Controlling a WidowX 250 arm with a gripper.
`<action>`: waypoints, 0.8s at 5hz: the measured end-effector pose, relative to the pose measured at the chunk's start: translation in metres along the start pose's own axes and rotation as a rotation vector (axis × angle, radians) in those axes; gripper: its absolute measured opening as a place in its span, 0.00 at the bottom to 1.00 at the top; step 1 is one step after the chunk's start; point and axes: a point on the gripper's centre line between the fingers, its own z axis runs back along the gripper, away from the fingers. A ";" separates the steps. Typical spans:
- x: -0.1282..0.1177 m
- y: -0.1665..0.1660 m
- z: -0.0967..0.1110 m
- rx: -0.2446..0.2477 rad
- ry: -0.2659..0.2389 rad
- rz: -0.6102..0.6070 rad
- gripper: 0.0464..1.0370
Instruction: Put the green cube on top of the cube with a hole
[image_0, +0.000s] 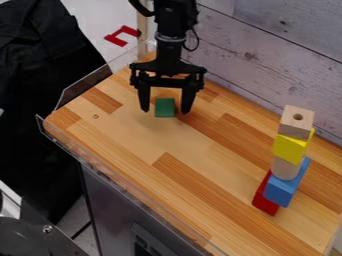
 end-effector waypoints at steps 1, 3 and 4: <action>0.005 -0.001 -0.008 0.001 0.009 -0.007 0.96; 0.017 0.004 -0.018 -0.018 0.018 0.021 0.91; 0.020 0.004 -0.018 -0.032 0.002 0.030 0.65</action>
